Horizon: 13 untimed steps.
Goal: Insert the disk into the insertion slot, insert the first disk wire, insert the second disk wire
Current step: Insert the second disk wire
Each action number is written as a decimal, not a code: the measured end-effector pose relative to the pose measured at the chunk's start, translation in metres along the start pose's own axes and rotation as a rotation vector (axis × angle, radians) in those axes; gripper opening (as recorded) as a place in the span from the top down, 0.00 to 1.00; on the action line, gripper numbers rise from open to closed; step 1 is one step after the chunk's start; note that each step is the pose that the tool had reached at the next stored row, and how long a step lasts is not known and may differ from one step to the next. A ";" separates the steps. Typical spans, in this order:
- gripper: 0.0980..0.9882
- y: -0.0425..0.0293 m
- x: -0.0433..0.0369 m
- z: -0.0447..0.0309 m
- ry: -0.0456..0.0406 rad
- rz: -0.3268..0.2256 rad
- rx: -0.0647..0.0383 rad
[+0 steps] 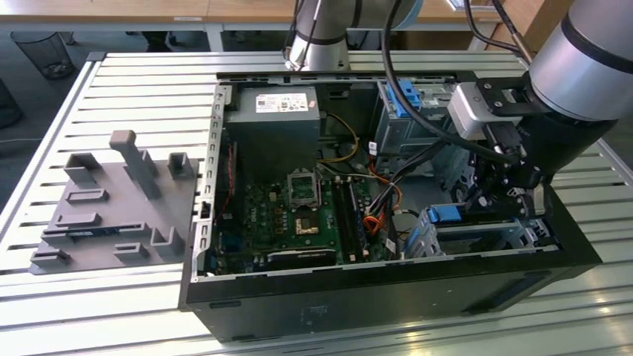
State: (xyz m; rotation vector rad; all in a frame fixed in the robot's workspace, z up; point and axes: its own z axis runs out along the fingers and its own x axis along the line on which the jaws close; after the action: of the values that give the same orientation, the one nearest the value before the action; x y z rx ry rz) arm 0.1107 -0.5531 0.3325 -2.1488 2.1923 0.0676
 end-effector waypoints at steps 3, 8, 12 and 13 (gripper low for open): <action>0.95 -0.0001 0.0006 0.0000 -0.0001 0.000 0.000; 0.95 -0.0001 0.0010 0.0013 -0.0001 0.000 0.000; 0.95 0.0000 0.0012 0.0035 -0.0004 -0.001 0.000; 0.95 0.0000 0.0012 0.0042 -0.0005 0.000 0.000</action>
State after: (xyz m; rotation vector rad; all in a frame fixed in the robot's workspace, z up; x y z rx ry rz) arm 0.1107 -0.5539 0.3282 -2.1491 2.1915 0.0681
